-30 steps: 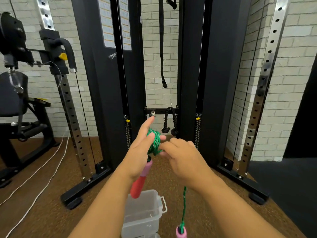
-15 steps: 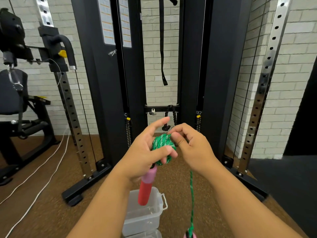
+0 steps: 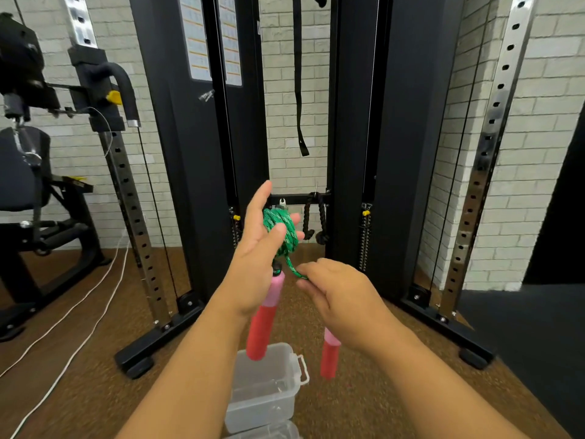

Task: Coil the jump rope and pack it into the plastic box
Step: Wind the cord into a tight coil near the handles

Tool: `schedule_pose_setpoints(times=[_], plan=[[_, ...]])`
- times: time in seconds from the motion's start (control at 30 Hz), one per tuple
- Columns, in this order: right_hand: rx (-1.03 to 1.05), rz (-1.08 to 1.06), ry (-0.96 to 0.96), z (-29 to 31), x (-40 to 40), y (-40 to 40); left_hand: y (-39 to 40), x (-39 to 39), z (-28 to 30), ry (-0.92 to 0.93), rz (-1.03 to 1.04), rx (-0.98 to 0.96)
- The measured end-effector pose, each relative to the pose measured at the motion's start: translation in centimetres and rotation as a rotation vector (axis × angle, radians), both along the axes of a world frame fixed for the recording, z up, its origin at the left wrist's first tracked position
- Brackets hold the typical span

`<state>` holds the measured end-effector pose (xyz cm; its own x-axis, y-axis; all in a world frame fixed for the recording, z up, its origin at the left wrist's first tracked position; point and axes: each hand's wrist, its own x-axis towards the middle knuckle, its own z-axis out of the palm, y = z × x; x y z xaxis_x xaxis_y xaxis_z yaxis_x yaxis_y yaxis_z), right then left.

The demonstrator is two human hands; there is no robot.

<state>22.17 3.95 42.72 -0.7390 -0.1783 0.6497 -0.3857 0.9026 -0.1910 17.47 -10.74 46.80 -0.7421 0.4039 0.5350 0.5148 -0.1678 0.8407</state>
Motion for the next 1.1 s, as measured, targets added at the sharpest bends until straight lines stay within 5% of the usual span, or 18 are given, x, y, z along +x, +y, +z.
schedule_pose_setpoints(times=[0.13,0.27,0.73,1.1], plan=[[0.082,0.048,0.042,1.4,0.1,0.0,0.4,0.2,-1.2,-0.01,-0.051,-0.207],[-0.072,0.113,-0.04,2.8,0.3,0.3,0.3,0.0,-1.6,0.012,-0.077,-0.316],[-0.869,0.208,-0.251,3.4,-0.2,2.1,-0.5,0.2,-0.4,-0.14,-0.318,0.051],[-1.102,0.4,-0.34,0.4,0.5,-1.6,0.8,0.9,-0.9,-0.123,-0.228,0.271]])
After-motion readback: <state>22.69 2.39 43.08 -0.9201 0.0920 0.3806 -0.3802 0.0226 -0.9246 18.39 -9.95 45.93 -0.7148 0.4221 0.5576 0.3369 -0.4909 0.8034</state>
